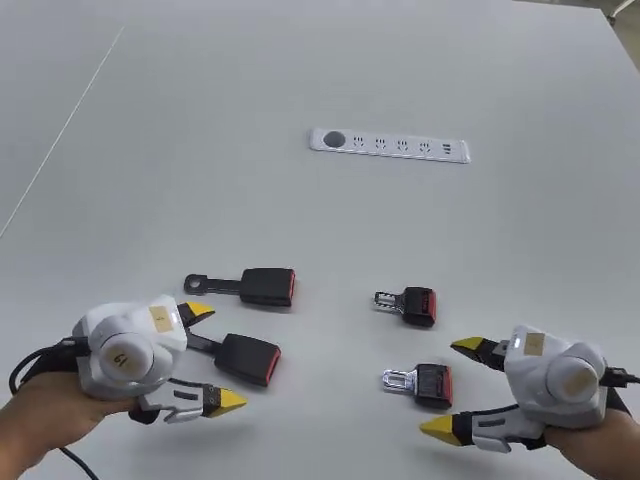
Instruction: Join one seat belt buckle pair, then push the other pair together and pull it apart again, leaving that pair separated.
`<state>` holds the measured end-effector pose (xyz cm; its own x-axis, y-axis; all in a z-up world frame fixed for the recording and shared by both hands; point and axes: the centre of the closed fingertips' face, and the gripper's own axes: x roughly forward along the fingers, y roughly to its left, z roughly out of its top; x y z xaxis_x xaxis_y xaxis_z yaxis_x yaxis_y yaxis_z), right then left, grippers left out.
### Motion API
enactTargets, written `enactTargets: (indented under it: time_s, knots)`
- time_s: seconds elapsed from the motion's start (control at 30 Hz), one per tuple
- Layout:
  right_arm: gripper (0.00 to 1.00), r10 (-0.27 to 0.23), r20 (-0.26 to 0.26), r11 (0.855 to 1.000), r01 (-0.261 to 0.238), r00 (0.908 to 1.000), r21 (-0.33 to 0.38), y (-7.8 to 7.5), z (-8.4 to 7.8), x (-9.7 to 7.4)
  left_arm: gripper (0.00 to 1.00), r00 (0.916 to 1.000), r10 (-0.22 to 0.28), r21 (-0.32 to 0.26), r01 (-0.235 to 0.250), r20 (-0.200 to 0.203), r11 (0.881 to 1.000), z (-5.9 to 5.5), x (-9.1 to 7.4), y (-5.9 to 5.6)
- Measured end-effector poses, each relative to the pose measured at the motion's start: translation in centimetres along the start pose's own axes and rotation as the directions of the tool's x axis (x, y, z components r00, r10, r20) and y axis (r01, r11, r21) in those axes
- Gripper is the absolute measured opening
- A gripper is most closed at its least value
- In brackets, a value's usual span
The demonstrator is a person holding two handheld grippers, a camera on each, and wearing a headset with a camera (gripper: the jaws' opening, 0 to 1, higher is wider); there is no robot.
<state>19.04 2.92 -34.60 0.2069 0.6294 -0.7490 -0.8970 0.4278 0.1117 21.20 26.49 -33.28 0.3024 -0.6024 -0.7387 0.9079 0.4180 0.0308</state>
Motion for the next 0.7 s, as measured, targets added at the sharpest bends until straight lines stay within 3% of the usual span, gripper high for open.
enactTargets:
  time_s: [0.17,0.4,0.5,0.7]
  knots:
    - [0.69,0.050,-0.040,0.998,-0.051,0.9979,-0.035,0.0,-0.4,0.4,0.72,0.9977,-0.045,0.098,0.050,-0.051,0.994,-0.7,0.9,0.1]
    - [0.66,0.093,-0.087,0.992,-0.099,0.9918,-0.073,0.1,-0.8,0.9,0.64,0.9935,-0.087,0.170,0.098,-0.074,0.981,-0.8,1.9,0.6]
    - [0.65,0.107,-0.113,0.988,-0.119,0.9878,-0.101,0.1,-1.1,1.0,0.58,0.9862,-0.125,0.248,0.149,-0.108,0.957,-1.1,2.3,0.2]
    - [0.58,0.141,-0.150,0.978,-0.162,0.9786,-0.133,0.5,-1.3,1.4,0.52,0.9725,-0.163,0.316,0.209,-0.166,0.925,-1.9,3.0,-0.1]
